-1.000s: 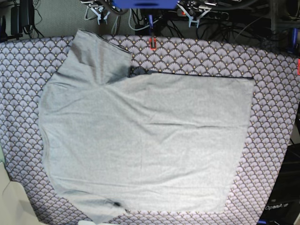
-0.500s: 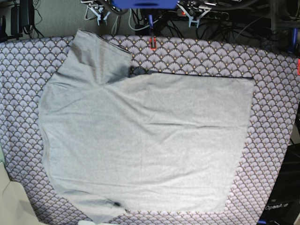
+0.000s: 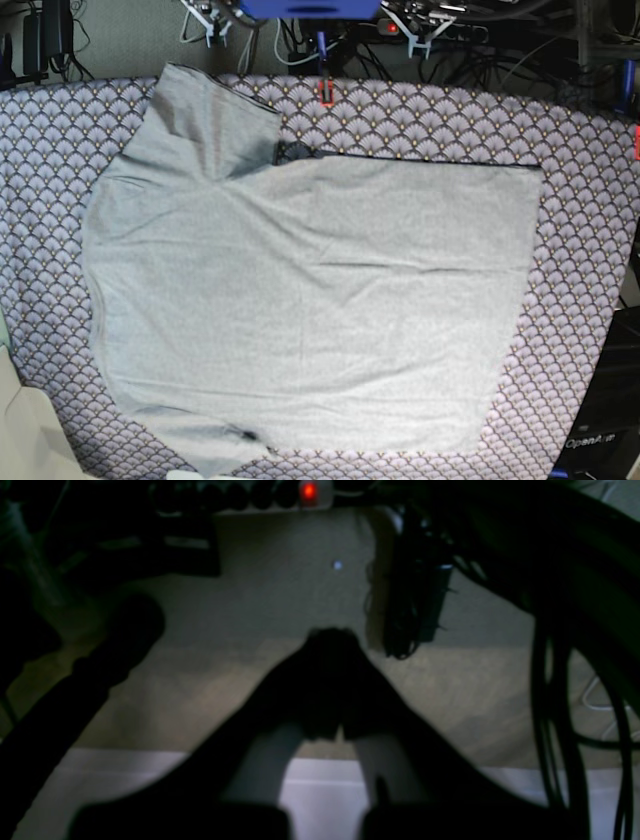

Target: Fold the T-shirt properly

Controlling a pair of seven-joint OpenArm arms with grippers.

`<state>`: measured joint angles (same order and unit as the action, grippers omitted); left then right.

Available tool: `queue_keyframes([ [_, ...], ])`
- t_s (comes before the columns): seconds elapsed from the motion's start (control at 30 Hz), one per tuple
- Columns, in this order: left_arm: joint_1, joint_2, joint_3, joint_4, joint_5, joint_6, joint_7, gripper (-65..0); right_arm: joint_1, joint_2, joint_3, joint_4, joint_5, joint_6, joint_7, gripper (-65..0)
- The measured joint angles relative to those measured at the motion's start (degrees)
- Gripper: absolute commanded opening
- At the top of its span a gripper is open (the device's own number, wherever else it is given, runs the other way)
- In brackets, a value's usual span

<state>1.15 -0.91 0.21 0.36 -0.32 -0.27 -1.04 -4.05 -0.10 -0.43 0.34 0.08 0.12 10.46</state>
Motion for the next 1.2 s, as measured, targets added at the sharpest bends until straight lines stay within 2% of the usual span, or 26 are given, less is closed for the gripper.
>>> queue_keyframes([
  [0.2,5.33,-0.39,-0.11,-0.26,0.0,-0.15,-9.7,-65.0,-7.45,-0.02,0.0,-0.11,-0.02,-0.02,12.7,-65.0],
  [0.23,6.29,-0.87,-0.11,-0.26,0.0,-0.83,-10.71,-65.0,-8.68,-0.04,0.0,-0.07,0.0,-0.02,15.28,-65.0],
  [0.37,10.05,-3.21,-0.17,-0.33,-1.55,0.0,-17.64,-65.0,-13.92,0.74,0.0,-0.02,0.02,-0.13,25.59,-65.0],
  [0.4,10.99,-3.89,-0.17,-0.31,-2.4,-1.09,-19.61,-65.0,-15.3,1.07,0.0,-0.07,0.02,-0.17,28.3,-65.0],
  [0.5,12.61,-5.53,-0.22,-0.33,-7.1,-8.94,-22.8,-65.0,-18.71,1.22,0.02,-0.11,0.2,-2.36,36.59,-65.0],
  [0.57,12.94,-6.78,-0.22,-0.37,-12.26,-13.81,-24.41,-65.0,-20.24,1.27,-0.09,-0.31,0.0,-4.96,41.24,-65.0],
  [0.63,12.59,-8.13,-0.2,-0.37,-17.42,-17.75,-25.35,-65.0,-20.76,1.53,-0.2,-0.28,0.0,-6.03,45.51,-65.0],
  [0.7,12.09,-9.84,-0.15,-0.33,-20.09,-20.65,-26.43,-65.0,-20.79,2.01,-0.31,-0.22,-0.09,-6.03,48.48,-65.0],
  [0.8,11.87,-11.65,-0.15,-0.26,-21.99,-22.6,-29.92,-65.0,-21.51,2.84,-0.31,0.04,-0.02,-6.12,54.71,-65.0],
  [0.93,13.84,-11.15,0.07,-0.04,-21.59,-23.37,-39.06,-65.0,-24.22,3.45,-0.31,-0.13,-0.09,-6.12,60.78,-65.0],
  [1.07,16.83,-10.93,0.17,-0.37,-20.98,-23.02,-43.21,-65.0,-24.79,4.59,-0.17,-0.22,0.0,-6.16,64.22,-65.0],
  [1.13,17.77,-11.28,0.17,-0.37,-21.0,-23.08,-46.42,-65.0,-25.11,4.9,-0.13,0.17,-0.09,-6.19,67.95,-65.0],
  [1.2,18.58,-11.32,0.09,-0.26,-21.46,-23.15,-50.62,-65.0,-25.94,5.18,-0.13,0.96,-0.15,-6.19,66.93,-65.0],
])
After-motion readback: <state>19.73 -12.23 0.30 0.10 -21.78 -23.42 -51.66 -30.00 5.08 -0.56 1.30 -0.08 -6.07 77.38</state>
